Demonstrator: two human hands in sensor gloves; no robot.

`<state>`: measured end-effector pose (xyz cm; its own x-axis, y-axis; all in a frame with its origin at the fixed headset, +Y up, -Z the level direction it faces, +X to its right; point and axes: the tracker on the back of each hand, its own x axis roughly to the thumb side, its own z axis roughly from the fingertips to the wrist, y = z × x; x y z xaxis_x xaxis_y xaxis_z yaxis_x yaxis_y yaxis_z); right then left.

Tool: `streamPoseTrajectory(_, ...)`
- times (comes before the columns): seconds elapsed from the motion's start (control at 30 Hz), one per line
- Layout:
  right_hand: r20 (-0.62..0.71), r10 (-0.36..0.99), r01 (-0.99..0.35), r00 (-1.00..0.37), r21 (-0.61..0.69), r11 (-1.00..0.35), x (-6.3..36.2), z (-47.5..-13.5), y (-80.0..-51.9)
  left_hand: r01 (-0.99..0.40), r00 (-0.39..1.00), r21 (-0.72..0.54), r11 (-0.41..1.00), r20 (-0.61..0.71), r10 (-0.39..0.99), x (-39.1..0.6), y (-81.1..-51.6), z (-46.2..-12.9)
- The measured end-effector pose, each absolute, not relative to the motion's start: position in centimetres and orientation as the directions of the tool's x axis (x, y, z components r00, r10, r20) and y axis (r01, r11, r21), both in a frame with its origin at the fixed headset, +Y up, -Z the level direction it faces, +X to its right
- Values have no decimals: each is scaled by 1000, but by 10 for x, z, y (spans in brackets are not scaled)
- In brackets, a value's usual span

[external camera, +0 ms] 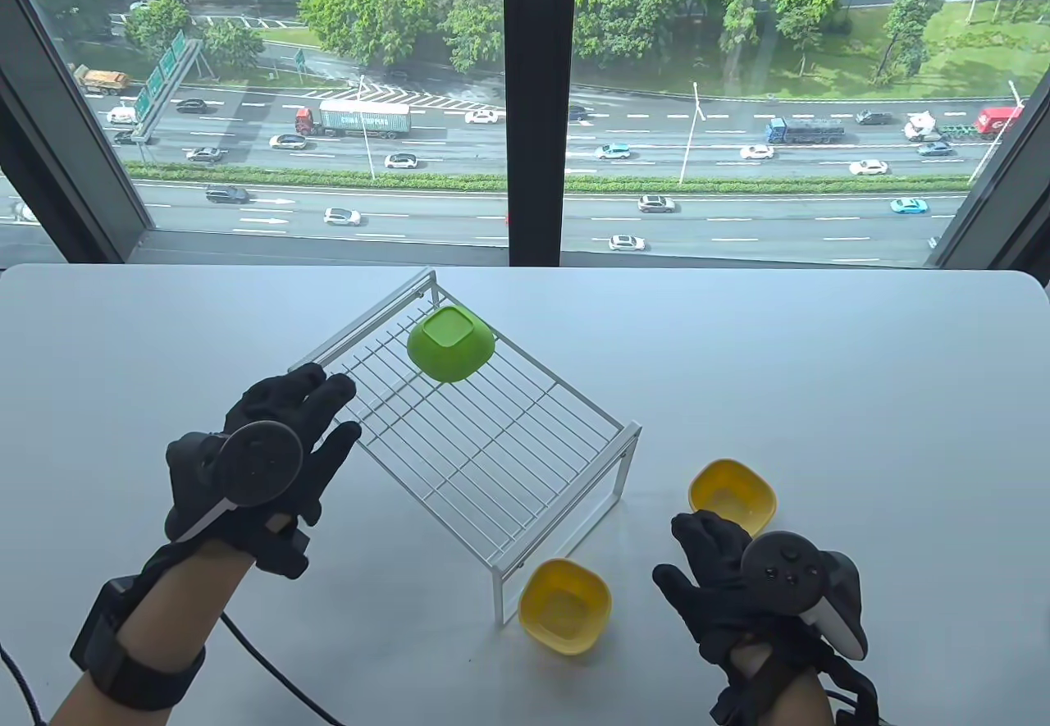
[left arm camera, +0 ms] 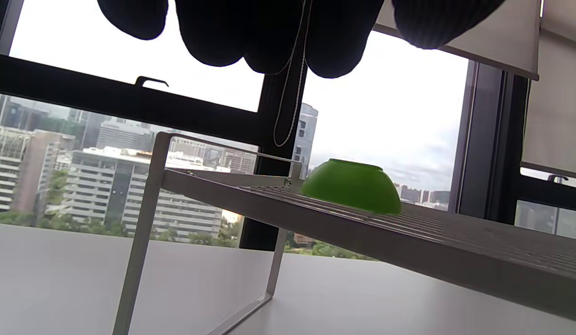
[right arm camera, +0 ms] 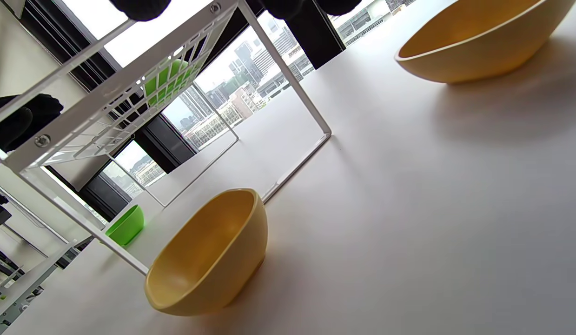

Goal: Flip small dish upside down onto kitchen shelf

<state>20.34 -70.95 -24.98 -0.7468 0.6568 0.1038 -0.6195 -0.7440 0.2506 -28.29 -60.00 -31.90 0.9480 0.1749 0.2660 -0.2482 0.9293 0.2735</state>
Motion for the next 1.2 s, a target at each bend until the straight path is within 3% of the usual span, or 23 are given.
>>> streamPoseTrajectory(0.43,103,611,-565,-785,284,-774,196,-249,-711,-320,937,123,939,185,295,-341,-653,-312)
streamPoseTrajectory(0.6,111,603,-559,-790,276,-782,195,-249,-711,-346,929,93,934,172,327,-347,-657,-317)
streamPoseTrajectory(1.2,125,611,-570,-782,251,-782,197,-248,-708,-229,972,-81,970,38,233,-362,-709,-336)
